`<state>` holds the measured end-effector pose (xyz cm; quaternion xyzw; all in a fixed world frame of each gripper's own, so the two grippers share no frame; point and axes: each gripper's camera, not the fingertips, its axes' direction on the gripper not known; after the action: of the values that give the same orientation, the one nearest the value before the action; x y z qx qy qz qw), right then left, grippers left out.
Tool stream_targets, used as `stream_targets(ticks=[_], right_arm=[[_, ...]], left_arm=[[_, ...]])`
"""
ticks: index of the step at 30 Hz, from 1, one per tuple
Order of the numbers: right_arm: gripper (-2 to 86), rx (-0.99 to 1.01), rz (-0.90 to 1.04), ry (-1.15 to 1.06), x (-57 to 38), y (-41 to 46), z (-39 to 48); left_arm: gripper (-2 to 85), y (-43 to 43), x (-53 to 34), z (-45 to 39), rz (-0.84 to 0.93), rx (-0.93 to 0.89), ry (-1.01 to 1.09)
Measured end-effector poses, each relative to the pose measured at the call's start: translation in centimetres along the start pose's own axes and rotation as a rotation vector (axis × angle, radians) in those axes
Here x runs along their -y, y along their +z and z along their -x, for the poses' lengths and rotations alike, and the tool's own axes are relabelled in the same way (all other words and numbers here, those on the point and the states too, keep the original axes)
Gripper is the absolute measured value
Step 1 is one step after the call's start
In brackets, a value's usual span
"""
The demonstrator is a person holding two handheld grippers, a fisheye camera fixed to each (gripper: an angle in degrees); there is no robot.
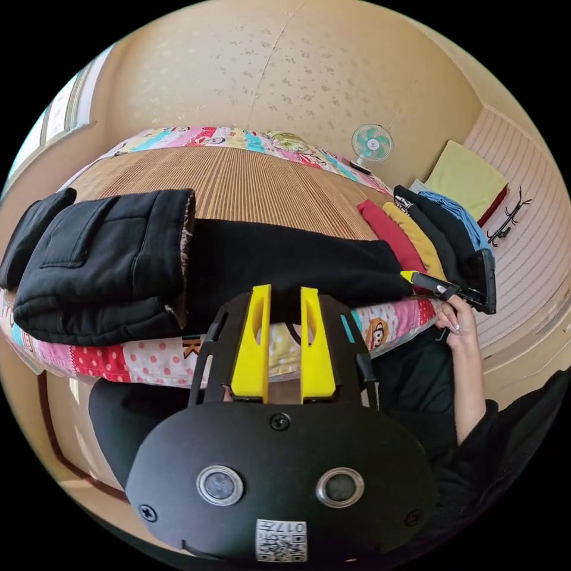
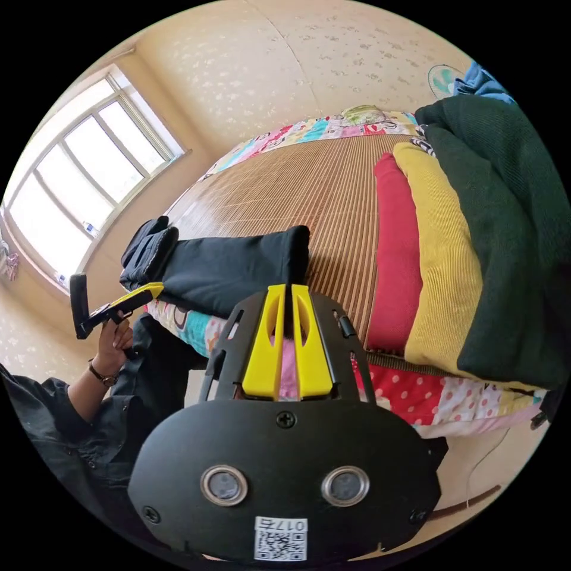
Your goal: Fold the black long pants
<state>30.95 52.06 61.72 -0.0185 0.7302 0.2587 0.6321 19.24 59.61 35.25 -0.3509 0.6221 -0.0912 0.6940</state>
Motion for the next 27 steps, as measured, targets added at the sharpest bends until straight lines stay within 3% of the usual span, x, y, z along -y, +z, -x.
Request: stream_targets(ticks=[3,6,9,11,13,14,15,23,27], right_arm=[[0.7,-0.22,-0.14,0.048,-1.3,-1.2,1.3],[0.5,-0.079,-0.393,-0.073,-3.6,-3.3,4.6],[0.5,0.029,-0.522,-0.228,-5.6,-2.6,8.3],[0.4,0.081,-0.444,-0.245,-5.3,-0.5,9.6],[0.4,0.031,-0.22,-0.24,-3.8,3.2,10.7],[0.3,-0.168,-0.003,-0.203,-2.7,6.8,11.4],[0.3,-0.253,0.067,-0.276,-2.9,9.0,12.4],[0.4,-0.346,-0.074,-0.183,-4.3,8.2,15.0],[0.5,-0.212,-0.216,-0.263,-3.6,6.6,19.8]], left_arm=[[7.5,-0.8,-0.6,0.1,-0.051,0.022,-0.002],[6.0,-3.4,-1.5,0.5,-0.117,0.018,-0.004],[5.8,-7.8,-2.8,3.1,-0.271,-0.012,-0.087],[6.6,-10.9,-3.3,5.7,-0.347,0.011,-0.176],[7.6,-15.1,-4.1,9.6,-0.451,0.055,-0.283],[7.7,-16.1,-4.4,10.7,-0.482,0.076,-0.314],[7.9,-18.2,-5.3,12.8,-0.543,0.119,-0.378],[15.7,-25.7,-8.0,27.8,-0.631,0.097,-0.657],[18.3,-27.4,-8.7,33.7,-0.661,0.055,-0.694]])
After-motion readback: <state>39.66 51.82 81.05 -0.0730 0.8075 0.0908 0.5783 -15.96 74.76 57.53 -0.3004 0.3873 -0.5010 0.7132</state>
